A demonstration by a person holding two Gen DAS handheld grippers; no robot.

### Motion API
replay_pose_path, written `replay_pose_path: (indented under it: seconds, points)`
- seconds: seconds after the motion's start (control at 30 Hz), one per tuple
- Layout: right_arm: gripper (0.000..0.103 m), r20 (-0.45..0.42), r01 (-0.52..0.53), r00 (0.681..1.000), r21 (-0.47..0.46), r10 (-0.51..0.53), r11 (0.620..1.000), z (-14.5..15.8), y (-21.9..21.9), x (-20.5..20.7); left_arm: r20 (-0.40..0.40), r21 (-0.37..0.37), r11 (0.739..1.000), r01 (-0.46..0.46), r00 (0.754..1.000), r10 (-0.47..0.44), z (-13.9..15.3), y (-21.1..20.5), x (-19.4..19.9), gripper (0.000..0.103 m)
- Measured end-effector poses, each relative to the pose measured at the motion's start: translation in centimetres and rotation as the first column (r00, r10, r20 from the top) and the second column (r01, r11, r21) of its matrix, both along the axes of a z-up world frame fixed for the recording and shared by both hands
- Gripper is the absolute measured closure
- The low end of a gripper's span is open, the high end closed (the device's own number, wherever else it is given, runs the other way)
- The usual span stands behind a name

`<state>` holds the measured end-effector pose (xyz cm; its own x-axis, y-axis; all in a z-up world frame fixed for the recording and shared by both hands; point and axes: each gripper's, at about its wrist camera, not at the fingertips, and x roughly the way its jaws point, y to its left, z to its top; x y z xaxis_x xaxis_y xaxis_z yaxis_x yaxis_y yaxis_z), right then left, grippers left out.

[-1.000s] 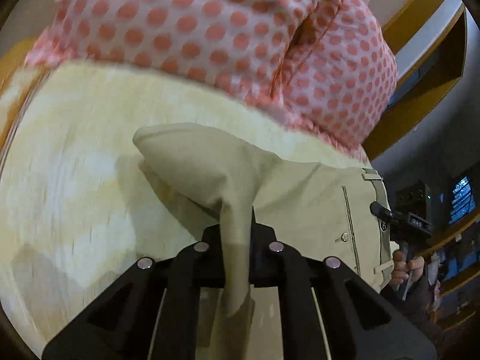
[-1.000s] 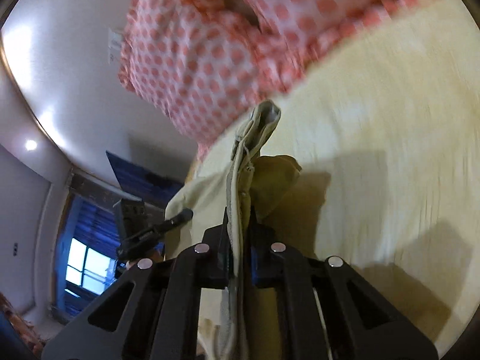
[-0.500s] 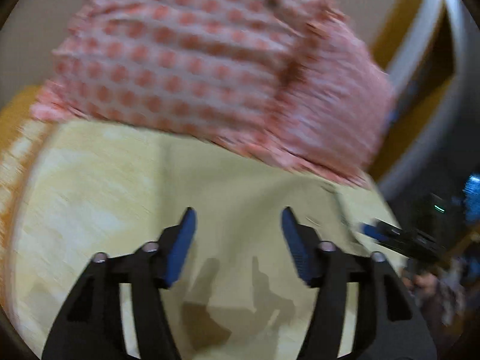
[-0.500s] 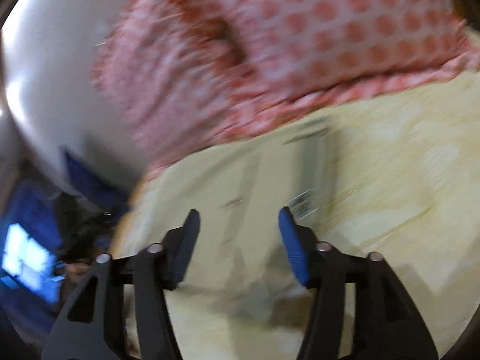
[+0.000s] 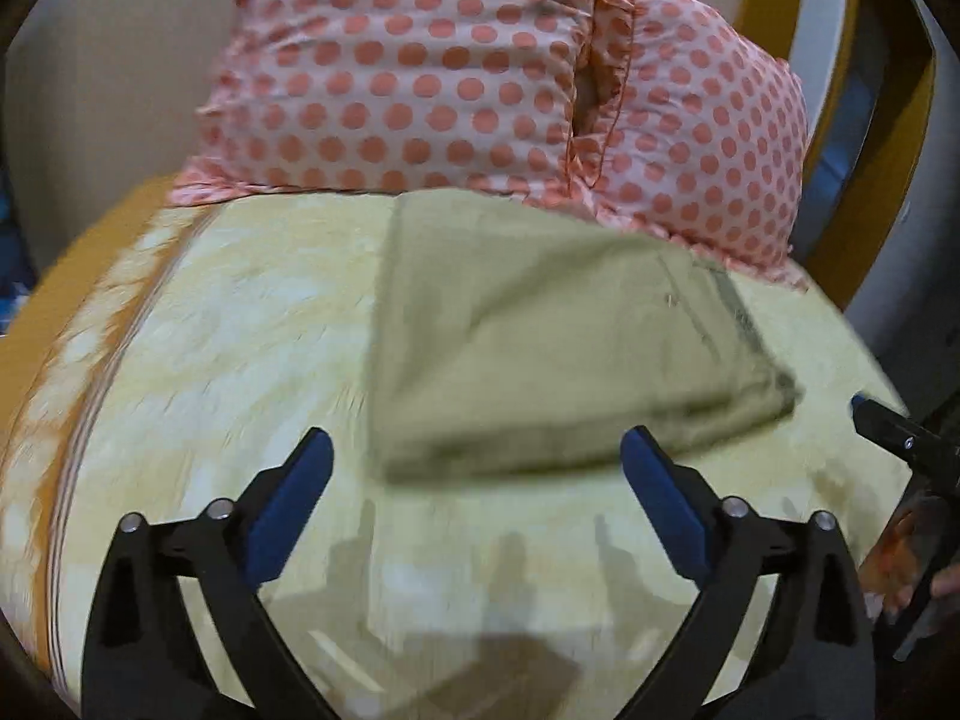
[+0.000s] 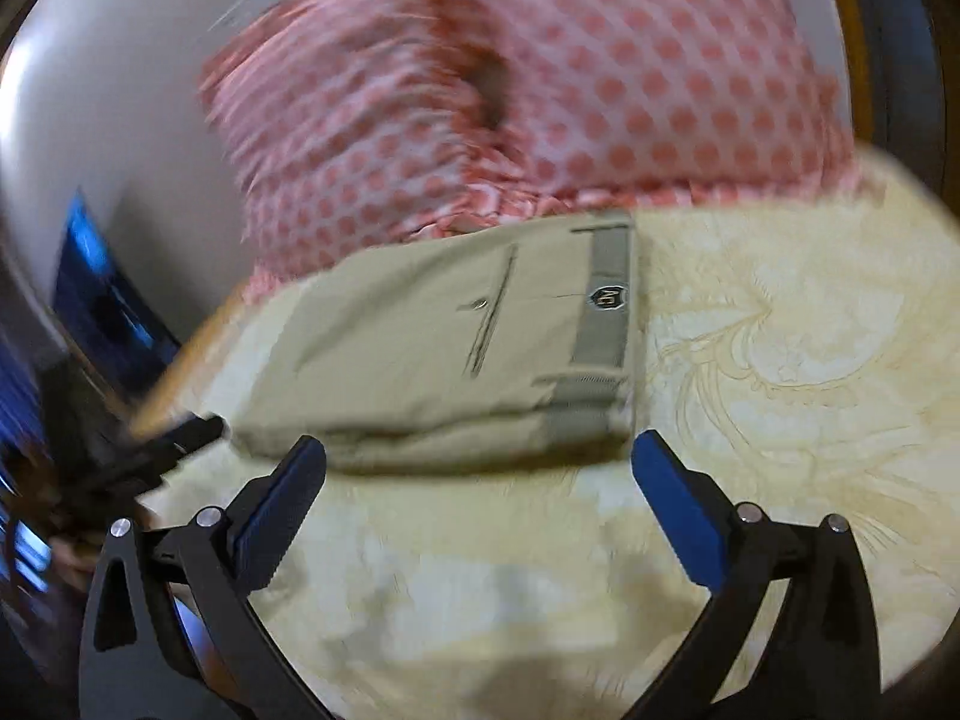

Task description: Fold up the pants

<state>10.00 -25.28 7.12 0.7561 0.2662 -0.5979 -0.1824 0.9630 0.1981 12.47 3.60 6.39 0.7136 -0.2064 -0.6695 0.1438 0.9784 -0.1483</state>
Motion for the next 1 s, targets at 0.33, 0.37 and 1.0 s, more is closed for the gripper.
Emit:
replay_pose_path:
  seconds: [0.33, 0.37, 1.0]
  points:
    - [0.001, 0.031, 0.044, 0.999, -0.162, -0.040, 0.986, -4.6, 4.5, -2.1, -0.005, 0.096, 0.995, -0.035, 0.999, 0.036, -3.9, -1.2, -4.5, 0.002]
    - [0.001, 0.034, 0.050, 0.998, -0.168, -0.045, 0.984, -4.7, 4.6, -2.1, -0.003, 0.101, 0.994, -0.030, 1.000, 0.030, -3.9, -1.4, -4.5, 0.002]
    - [0.001, 0.031, 0.092, 0.996, -0.169, -0.088, 0.981, -6.7, 4.9, -2.7, 0.091, 0.148, 0.987, -0.061, 0.995, 0.047, -4.8, -2.3, -6.0, 0.002]
